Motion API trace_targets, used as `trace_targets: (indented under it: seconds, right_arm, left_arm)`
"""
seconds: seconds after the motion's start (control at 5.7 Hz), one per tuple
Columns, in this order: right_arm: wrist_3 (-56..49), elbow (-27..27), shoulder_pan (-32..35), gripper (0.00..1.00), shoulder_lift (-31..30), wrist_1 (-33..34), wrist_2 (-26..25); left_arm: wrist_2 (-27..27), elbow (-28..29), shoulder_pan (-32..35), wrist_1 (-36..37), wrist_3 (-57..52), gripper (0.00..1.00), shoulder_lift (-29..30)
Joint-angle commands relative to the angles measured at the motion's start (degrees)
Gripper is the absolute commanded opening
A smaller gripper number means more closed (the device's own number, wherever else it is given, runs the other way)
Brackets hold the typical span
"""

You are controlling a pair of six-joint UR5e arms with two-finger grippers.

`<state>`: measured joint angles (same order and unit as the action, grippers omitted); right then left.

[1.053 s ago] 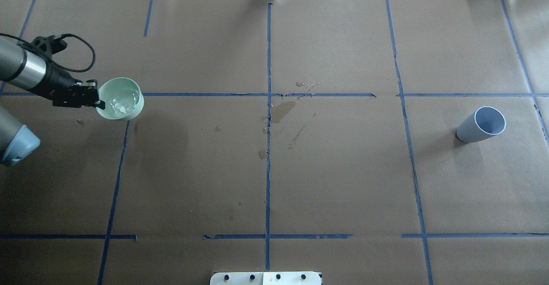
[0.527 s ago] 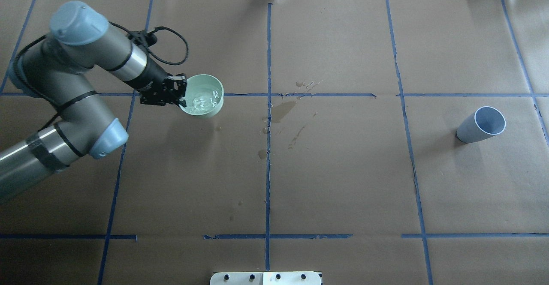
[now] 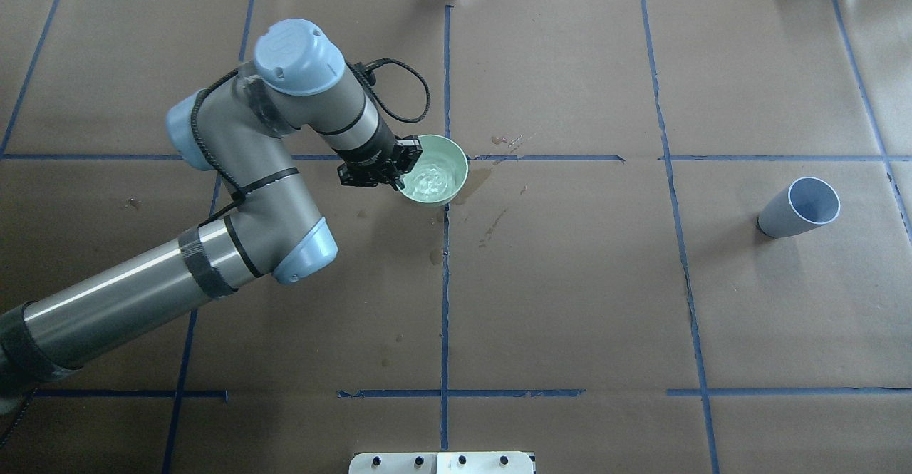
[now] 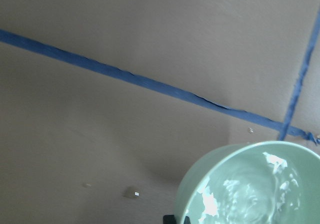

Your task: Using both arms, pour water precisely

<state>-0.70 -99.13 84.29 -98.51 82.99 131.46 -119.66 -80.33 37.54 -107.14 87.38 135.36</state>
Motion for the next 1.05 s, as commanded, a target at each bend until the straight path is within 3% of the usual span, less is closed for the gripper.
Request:
trace_targets:
  seconds: [0.0,0.88]
  right_arm:
    - [0.0,0.1,0.0,1.0,0.0,0.1,-0.1]
    - [-0.1,-0.2,0.0,1.0,0.0,0.0,-0.1]
  left_arm:
    - [2.4,2.9,-2.1,-0.2,1.0,0.0,2.3]
    - [2.4,2.9,-3.4,-2.7,0.9,0.04,0.0]
